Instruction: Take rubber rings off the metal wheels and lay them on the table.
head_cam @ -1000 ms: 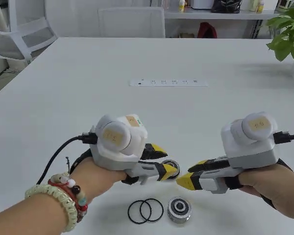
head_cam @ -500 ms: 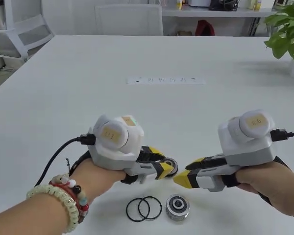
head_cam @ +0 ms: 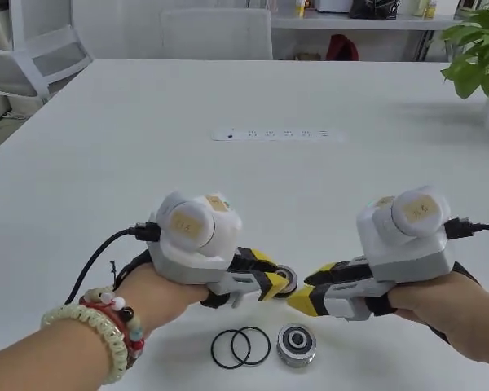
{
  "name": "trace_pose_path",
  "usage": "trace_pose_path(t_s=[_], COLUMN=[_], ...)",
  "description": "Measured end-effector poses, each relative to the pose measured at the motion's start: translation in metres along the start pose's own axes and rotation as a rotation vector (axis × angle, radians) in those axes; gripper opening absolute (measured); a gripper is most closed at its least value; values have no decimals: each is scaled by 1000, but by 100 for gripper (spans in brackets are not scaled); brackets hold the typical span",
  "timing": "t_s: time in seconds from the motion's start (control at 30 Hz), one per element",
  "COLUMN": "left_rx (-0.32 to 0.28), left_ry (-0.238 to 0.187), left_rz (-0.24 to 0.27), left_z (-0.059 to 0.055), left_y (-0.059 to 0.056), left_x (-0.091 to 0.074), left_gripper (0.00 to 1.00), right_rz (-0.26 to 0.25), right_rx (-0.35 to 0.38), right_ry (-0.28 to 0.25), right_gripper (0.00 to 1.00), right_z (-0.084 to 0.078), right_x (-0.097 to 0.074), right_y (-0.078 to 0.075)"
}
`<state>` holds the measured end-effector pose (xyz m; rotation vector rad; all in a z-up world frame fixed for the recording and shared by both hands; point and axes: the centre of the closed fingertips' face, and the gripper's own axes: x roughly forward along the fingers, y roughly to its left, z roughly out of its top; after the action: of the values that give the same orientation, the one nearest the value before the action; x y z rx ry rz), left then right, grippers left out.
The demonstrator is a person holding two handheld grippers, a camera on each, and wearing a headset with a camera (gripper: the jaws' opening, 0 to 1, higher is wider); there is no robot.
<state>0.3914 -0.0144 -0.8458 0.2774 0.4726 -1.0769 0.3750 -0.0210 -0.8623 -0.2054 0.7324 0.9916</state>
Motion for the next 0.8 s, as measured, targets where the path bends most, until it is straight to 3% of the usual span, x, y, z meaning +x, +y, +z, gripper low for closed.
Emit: trace_pose_path(t_s=[0.33, 0.8], left_rx=[5, -4], left_ry=[17, 10], left_rz=[-30, -29], left_z=[-3, -4], left_y=[-8, -8], left_x=[-3, -3], left_gripper=[14, 14], right_rz=[8, 18], right_rx=[-43, -128], right_ry=[2, 18], right_gripper=[22, 18], right_z=[1, 1], right_x=[4, 3], right_y=[4, 7])
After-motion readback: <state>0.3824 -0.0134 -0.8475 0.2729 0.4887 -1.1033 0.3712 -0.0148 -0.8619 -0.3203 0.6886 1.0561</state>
